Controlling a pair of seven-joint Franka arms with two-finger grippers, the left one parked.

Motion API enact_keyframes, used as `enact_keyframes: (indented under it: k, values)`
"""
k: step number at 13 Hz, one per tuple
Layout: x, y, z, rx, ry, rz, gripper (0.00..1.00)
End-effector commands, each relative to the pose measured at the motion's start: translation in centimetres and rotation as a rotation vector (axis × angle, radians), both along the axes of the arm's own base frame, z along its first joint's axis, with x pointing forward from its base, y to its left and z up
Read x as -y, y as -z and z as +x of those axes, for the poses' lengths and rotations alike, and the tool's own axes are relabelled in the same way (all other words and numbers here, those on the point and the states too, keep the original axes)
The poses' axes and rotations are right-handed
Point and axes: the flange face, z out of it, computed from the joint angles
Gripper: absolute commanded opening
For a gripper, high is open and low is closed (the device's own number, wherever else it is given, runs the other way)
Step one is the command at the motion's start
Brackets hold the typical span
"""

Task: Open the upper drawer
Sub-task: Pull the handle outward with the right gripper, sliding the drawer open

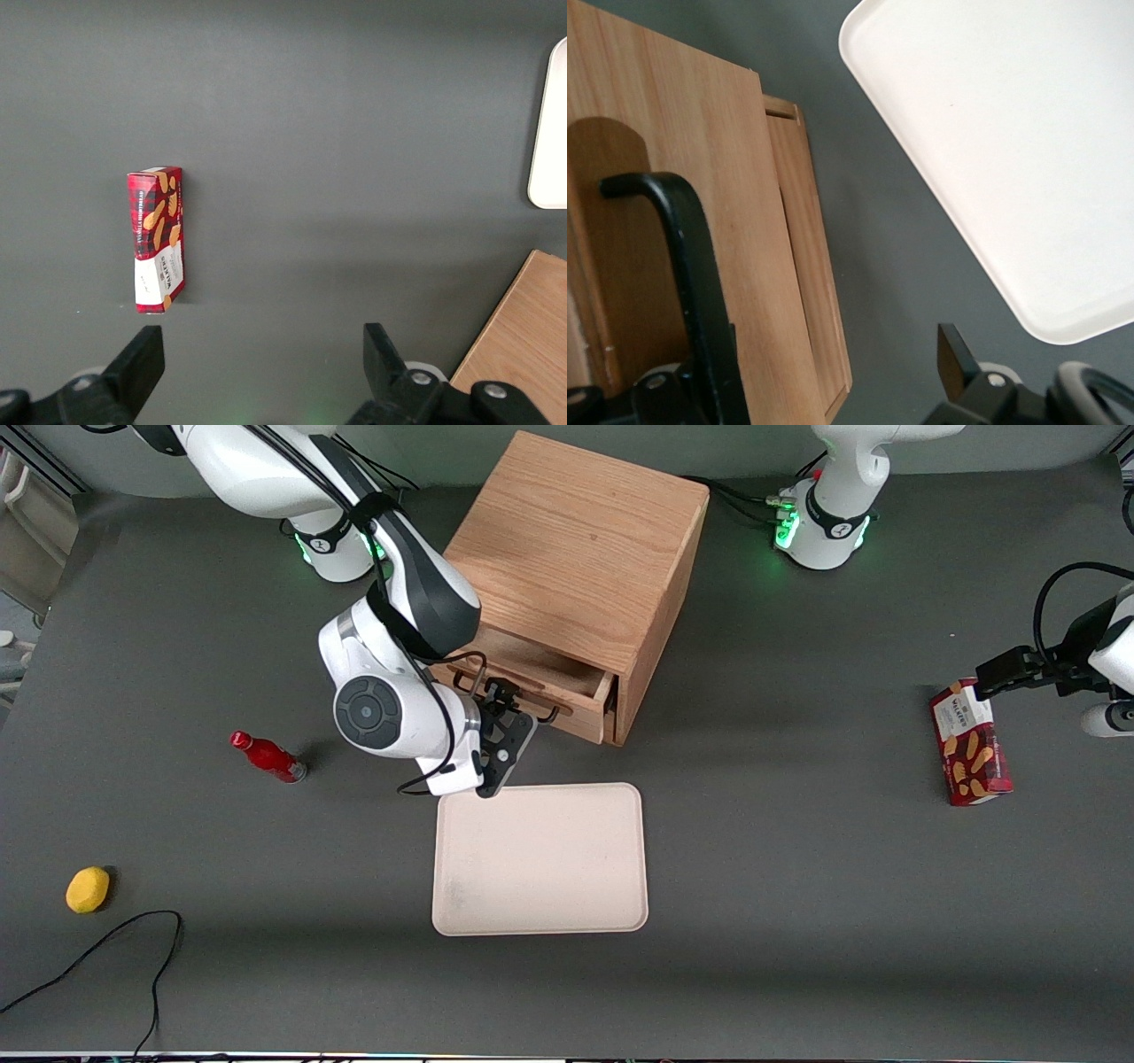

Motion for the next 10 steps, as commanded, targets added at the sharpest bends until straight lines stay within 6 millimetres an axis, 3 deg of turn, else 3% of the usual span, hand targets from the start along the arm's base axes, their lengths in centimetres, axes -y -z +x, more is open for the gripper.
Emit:
enact_keyframes:
  k: [1, 10]
  values:
    - [0.9, -0.6, 2.2, 0.026, -0.003, 0.027, 1.0]
    - [3.3, 0.5, 5.8, 0.043, 0.041, 0.042, 1.0]
